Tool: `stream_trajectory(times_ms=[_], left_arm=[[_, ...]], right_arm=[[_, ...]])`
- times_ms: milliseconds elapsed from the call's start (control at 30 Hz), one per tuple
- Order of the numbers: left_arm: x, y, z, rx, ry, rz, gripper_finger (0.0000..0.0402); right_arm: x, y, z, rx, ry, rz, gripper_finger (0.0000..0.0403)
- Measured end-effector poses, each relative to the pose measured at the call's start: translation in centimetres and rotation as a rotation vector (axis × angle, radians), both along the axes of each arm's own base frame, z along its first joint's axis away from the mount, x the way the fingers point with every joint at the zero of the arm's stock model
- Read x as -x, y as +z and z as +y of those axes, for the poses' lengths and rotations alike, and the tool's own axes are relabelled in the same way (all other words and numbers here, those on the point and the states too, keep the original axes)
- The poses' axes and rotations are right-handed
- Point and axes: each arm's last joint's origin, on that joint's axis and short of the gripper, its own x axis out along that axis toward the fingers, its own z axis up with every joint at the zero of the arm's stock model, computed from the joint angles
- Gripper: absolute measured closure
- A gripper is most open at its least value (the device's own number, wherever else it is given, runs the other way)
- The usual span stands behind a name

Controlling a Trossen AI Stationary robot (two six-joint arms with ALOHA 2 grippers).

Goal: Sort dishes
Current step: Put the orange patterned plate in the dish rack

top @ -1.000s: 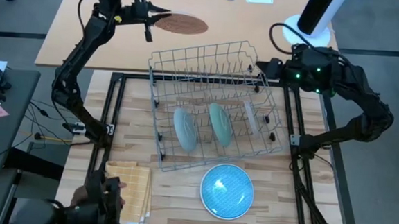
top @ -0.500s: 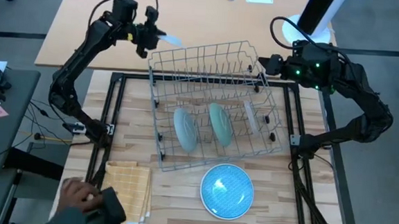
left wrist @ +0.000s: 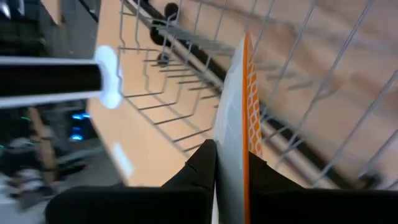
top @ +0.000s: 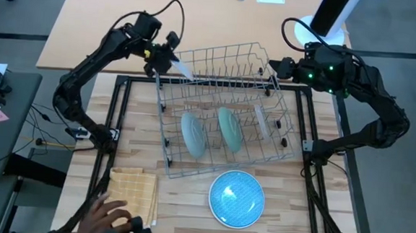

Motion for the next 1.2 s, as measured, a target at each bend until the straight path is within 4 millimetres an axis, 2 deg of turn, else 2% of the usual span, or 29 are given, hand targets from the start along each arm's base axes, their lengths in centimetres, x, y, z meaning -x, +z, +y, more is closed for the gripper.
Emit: stream_trajectory(times_ms=[133,400,567,733,1000,1200], left_arm=[[-1.1,-0.8,0.1,-0.106,-0.005,0.045,0.0387],[-1.6,-1.8,-1.0,-0.087,-0.068,0.125,0.0385],[-2.2,-1.8,-1.2,-0.103,-0.091,0.111,0.0385],[-2.6,-2.8,-1.0,-0.057,-0.099,0.154,0.0385],[-2.6,-2.8,-1.0,-0.041,-0.104,0.140,0.0384],[-3.0,-5.5,-0.9,0.003,-0.124,0.169,0.0383]], right_arm=[[0.0,0.0,0.0,0.030,0.017,0.029,0.0143],[0.0,-0.1,0.0,0.059,0.035,0.065,0.0143],[0.0,-0.1,0.0,0.062,0.037,0.071,0.0143],[0.0,-0.1,0.0,0.061,0.042,0.071,0.0143],[0.1,-0.2,0.1,0.051,0.059,0.082,0.0143],[0.1,-0.3,0.1,0.046,0.060,0.096,0.0143]])
